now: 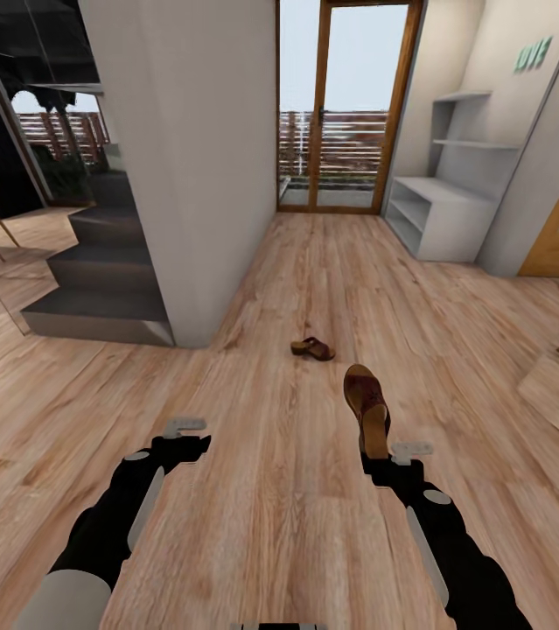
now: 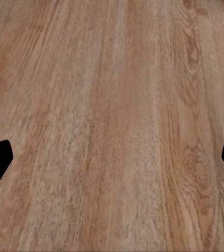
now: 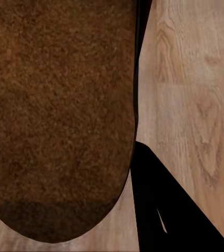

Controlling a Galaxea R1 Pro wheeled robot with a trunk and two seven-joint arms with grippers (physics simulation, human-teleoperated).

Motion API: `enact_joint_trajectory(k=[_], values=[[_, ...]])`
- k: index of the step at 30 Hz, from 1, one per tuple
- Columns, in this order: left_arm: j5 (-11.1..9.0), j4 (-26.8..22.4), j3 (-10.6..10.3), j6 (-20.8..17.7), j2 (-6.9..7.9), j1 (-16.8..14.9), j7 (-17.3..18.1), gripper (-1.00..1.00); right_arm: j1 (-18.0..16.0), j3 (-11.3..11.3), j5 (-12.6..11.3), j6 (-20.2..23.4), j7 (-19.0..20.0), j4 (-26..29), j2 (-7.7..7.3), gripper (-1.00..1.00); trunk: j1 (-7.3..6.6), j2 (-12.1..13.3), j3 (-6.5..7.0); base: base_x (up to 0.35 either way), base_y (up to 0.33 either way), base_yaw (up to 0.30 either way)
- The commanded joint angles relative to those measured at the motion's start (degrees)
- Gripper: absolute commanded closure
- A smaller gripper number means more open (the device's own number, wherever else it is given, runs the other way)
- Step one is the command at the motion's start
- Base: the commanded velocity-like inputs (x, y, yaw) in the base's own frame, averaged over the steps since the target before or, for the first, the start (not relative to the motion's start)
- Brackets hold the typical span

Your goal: Pick up the two gym shoes and the two sandals from the corridor floor and place them onto the hallstand (shoe rack) in the corridor, making sure they are on the rack and not on the floor. Arrange them so the two gym shoes are next to each other and the two sandals are next to each other.

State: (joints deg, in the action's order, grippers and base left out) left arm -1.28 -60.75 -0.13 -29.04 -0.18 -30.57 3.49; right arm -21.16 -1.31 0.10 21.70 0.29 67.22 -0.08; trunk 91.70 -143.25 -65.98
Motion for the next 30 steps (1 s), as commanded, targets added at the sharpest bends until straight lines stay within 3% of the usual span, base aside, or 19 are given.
enact_joint_trajectory(k=[1, 23, 30], values=[[-0.1, -0.1, 0.0, -0.3, -0.03, 0.0, 0.1, -1.00, 0.0, 0.0, -0.2, 0.4, -0.1, 0.1, -0.01, 1.00, 0.02, 0.0, -0.04, 0.344, 0.001, 0.000], [-0.1, -0.1, 0.0, -0.3, -0.08, 0.0, 0.1, -1.00, 0.0, -0.3, -0.2, 0.4, -0.1, 0.1, -0.37, 1.00, 0.02, 0.0, -0.02, 0.345, 0.000, -0.001], [-0.1, -0.1, 0.0, -0.3, -0.08, 0.0, 0.1, -1.00, 0.0, -0.3, -0.3, 0.4, -0.1, 0.1, -0.44, 1.00, 0.02, 0.0, 0.05, 0.345, 0.000, -0.167]])
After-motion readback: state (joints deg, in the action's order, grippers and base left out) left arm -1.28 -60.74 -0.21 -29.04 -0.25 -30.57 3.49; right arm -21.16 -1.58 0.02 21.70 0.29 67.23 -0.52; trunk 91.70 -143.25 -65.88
